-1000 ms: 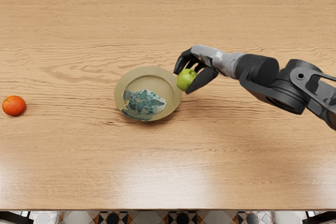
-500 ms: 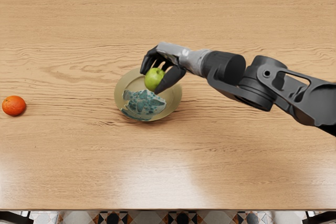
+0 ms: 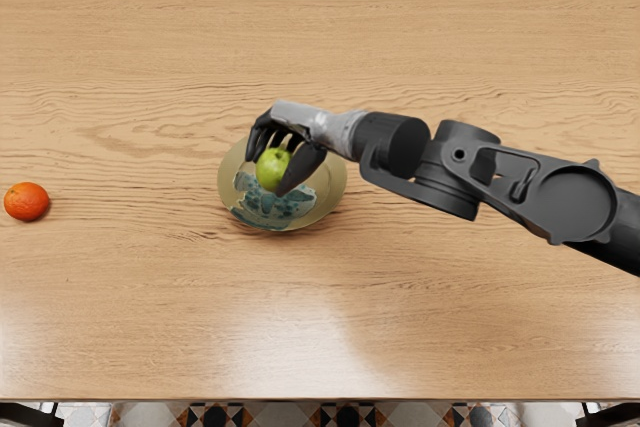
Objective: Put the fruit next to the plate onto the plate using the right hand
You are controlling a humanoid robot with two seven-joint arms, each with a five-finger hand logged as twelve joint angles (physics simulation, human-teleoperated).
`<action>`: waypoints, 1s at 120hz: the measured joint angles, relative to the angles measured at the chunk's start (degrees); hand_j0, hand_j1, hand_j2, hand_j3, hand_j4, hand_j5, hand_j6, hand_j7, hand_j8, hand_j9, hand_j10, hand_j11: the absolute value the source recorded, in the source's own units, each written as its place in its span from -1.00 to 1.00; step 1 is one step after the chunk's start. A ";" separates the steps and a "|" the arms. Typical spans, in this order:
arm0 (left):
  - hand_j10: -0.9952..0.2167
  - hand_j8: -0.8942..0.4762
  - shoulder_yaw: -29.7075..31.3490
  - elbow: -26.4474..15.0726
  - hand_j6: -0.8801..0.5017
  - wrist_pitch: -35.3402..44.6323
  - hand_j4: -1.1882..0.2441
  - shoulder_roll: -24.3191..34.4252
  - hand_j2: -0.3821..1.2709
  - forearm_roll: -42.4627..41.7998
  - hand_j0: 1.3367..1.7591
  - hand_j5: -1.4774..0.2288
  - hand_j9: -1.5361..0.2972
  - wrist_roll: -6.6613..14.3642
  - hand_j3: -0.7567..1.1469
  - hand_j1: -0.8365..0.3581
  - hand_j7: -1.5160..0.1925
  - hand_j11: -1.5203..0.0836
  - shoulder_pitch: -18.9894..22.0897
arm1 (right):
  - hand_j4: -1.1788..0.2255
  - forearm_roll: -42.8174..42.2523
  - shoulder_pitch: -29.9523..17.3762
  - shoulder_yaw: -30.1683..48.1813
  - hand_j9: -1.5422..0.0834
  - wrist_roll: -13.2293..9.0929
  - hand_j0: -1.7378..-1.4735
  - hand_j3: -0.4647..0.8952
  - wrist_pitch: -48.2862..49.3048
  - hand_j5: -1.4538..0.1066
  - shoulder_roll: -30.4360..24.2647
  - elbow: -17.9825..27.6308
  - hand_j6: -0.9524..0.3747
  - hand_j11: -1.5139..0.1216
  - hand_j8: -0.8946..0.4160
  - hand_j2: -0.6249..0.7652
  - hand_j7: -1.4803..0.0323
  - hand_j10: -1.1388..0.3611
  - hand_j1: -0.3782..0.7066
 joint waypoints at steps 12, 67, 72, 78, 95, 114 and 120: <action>0.64 0.30 0.00 0.00 0.27 0.00 0.66 0.00 -0.54 0.00 0.52 0.73 0.68 0.00 -0.21 0.98 0.77 0.90 0.00 | -0.24 -0.10 0.13 -0.22 -0.21 -0.03 -0.36 -0.32 0.38 -0.28 0.08 -0.24 -0.35 -0.27 -0.26 0.05 -0.19 -0.21 0.10; 0.64 0.30 0.00 0.00 0.27 0.01 0.66 0.00 -0.54 0.00 0.52 0.73 0.68 0.02 -0.20 0.98 0.77 0.90 0.00 | 0.12 0.85 -0.15 0.20 0.27 -0.07 -0.39 -0.32 1.07 0.21 -0.14 -1.21 -0.13 0.22 -0.18 -0.16 0.28 0.01 -0.14; 0.64 0.30 0.00 0.00 0.27 0.01 0.66 0.00 -0.54 0.00 0.52 0.73 0.68 0.02 -0.20 0.98 0.77 0.90 0.00 | 0.16 1.16 -0.20 0.31 0.31 -0.06 -0.39 -0.32 1.09 0.25 -0.25 -1.28 -0.10 0.26 -0.15 -0.16 0.33 0.04 -0.18; 0.64 0.30 0.00 0.00 0.27 0.01 0.66 0.00 -0.54 0.00 0.52 0.73 0.68 0.02 -0.20 0.98 0.77 0.90 0.00 | 0.21 1.91 -0.25 0.40 0.37 -0.02 -0.39 -0.32 1.11 0.31 -0.62 -1.36 -0.05 0.32 -0.10 -0.16 0.39 0.09 -0.26; 0.64 0.30 0.00 0.00 0.27 0.02 0.66 0.00 -0.54 0.00 0.52 0.73 0.68 0.02 -0.20 0.98 0.77 0.90 0.00 | 0.40 6.09 -0.29 1.16 0.58 0.26 -0.40 -0.32 1.84 0.54 -2.82 -1.38 0.15 0.54 0.08 -0.14 0.62 0.26 -0.53; 0.64 0.30 0.00 0.00 0.27 0.01 0.66 0.00 -0.54 0.00 0.52 0.73 0.68 0.01 -0.20 0.98 0.77 0.90 0.00 | 0.55 11.37 -0.71 3.99 0.75 0.42 -0.40 -0.32 5.40 0.71 -5.80 -1.02 0.30 0.71 0.23 -0.12 0.80 0.40 -0.76; 0.64 0.30 0.00 0.00 0.27 0.01 0.66 0.00 -0.54 0.00 0.52 0.73 0.68 0.01 -0.20 0.98 0.77 0.90 0.00 | 0.58 12.69 -1.09 5.11 0.78 0.44 -0.40 -0.32 6.66 0.75 -6.30 -0.95 0.33 0.74 0.26 -0.11 0.84 0.43 -0.80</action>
